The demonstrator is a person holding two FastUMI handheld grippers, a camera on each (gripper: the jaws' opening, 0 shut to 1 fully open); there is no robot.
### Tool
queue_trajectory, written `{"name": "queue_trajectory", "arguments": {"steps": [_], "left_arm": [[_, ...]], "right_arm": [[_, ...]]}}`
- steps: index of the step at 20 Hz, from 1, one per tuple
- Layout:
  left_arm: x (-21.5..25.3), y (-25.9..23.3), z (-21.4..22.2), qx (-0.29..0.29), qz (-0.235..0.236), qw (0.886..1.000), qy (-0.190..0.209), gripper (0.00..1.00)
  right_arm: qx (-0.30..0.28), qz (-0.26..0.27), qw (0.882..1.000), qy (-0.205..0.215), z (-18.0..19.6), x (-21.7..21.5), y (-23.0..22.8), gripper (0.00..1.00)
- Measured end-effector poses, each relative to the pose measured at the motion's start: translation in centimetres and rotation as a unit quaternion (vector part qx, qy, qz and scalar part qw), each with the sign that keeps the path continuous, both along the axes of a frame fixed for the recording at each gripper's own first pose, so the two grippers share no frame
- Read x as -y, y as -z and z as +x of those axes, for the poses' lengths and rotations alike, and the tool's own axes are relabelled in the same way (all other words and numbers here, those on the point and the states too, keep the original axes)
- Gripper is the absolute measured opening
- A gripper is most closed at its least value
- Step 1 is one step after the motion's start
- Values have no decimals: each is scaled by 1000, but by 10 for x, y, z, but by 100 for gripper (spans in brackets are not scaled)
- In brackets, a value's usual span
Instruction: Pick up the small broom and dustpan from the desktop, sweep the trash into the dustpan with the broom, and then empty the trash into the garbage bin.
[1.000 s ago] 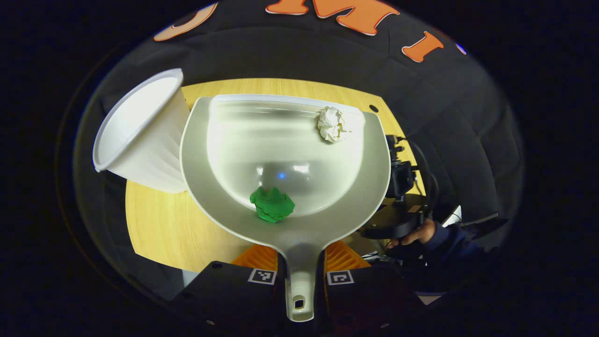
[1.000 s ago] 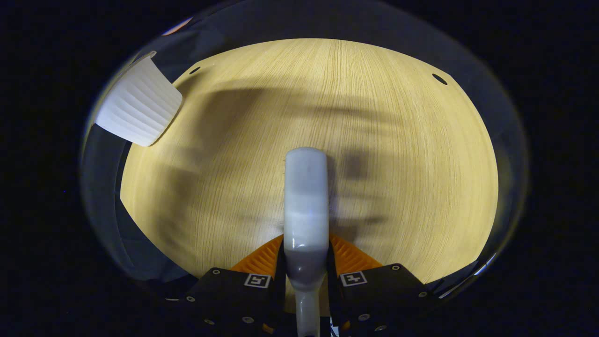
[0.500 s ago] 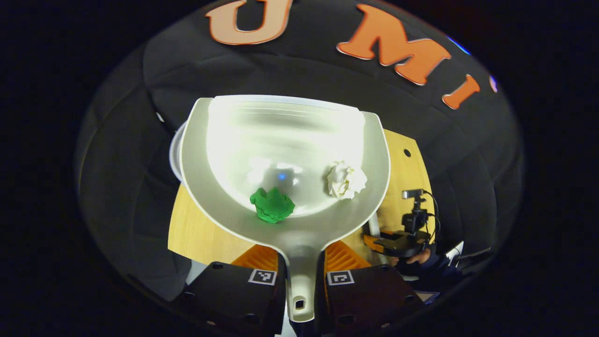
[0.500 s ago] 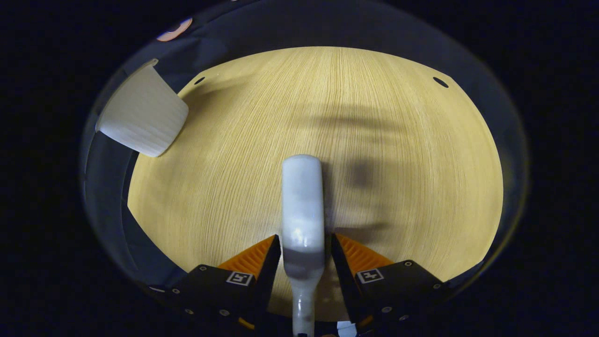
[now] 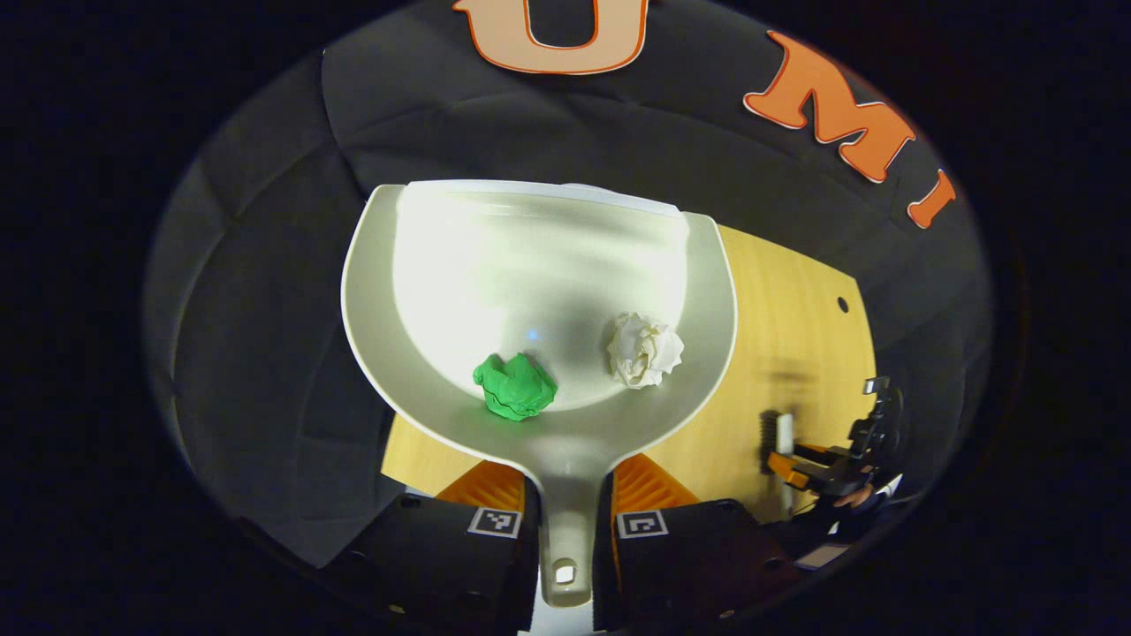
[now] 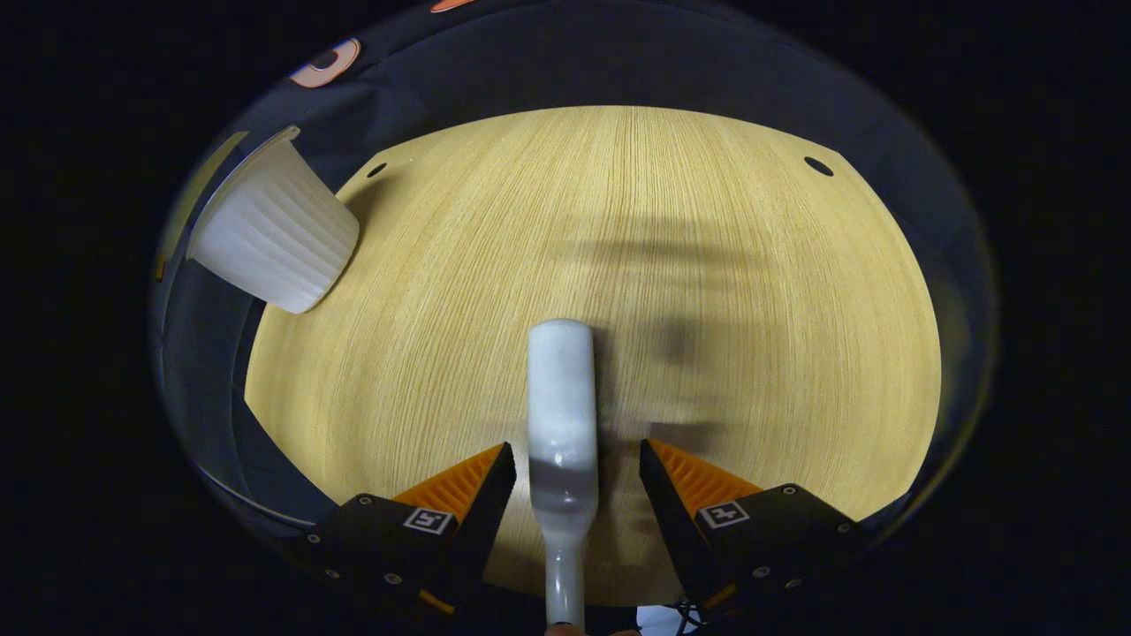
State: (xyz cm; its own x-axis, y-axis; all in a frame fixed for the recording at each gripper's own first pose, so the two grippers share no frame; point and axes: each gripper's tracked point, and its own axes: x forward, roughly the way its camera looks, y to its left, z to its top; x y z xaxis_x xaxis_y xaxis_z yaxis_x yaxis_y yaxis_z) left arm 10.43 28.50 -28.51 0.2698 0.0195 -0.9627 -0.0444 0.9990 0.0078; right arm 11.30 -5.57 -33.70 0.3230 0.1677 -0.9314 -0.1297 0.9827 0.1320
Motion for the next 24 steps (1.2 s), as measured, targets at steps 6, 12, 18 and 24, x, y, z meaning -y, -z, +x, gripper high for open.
{"name": "queue_trajectory", "arguments": {"steps": [6, 12, 18, 24], "left_arm": [[-62, 4, 7, -40, 125, 989, 65, 25], [-103, -27, 18, -68, 286, 935, 197, 25], [-128, -44, 35, -84, 416, 849, 316, 24], [-152, -66, 64, -68, 544, 734, 401, 24]], "right_arm": [[25, 18, 1000, 5, 7, 1, -15, 91], [29, 18, 999, 13, 8, 6, -17, 92], [32, 21, 999, 21, 6, 9, -20, 93], [33, 24, 999, 30, 5, 11, -23, 93]]}}
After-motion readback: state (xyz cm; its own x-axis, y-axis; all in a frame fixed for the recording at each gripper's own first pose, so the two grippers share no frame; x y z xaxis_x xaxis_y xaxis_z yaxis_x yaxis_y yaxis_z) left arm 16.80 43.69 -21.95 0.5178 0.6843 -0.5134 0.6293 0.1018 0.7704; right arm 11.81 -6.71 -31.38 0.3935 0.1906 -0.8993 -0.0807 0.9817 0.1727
